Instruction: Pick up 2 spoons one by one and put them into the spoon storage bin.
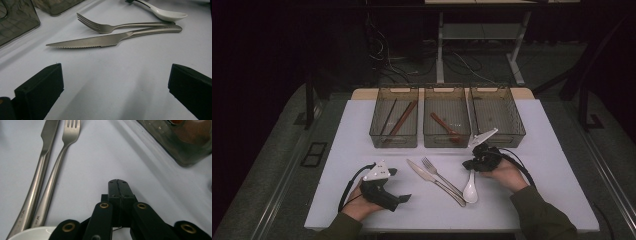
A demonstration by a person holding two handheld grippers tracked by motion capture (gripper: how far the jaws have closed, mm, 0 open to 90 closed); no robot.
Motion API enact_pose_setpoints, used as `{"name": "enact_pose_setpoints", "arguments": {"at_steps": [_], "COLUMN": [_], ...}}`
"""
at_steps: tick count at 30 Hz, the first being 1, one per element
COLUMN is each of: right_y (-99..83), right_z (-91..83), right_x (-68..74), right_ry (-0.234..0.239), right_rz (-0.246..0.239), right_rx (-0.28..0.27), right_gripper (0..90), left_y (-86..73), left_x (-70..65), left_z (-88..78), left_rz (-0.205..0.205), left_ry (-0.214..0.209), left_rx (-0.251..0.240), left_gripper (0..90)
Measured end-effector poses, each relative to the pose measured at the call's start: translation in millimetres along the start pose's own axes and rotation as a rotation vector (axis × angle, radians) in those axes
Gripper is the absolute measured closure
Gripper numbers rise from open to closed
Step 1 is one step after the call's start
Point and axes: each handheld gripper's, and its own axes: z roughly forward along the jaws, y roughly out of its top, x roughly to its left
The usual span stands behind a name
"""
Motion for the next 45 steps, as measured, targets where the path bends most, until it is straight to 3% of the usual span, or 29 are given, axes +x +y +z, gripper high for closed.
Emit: {"name": "enact_pose_setpoints", "arguments": {"at_steps": [21,45], "right_y": [-16.3,-47.7], "right_z": [-9.5,-33.8], "right_x": [-6.5,-10.5], "right_ry": [-0.041,-0.036], "right_rz": [0.02,0.055], "right_rx": [0.023,0.031], "right_gripper": [89.4,89.4], "left_y": [-0.2,0.2], "left_x": [-0.1,-1.1], "left_z": [-1.4,-1.7], "left_rz": [0.0,0.004], "left_ry": [0.002,-0.008], "left_rx": [0.0,-0.011], "left_gripper": [0.0,0.0]}}
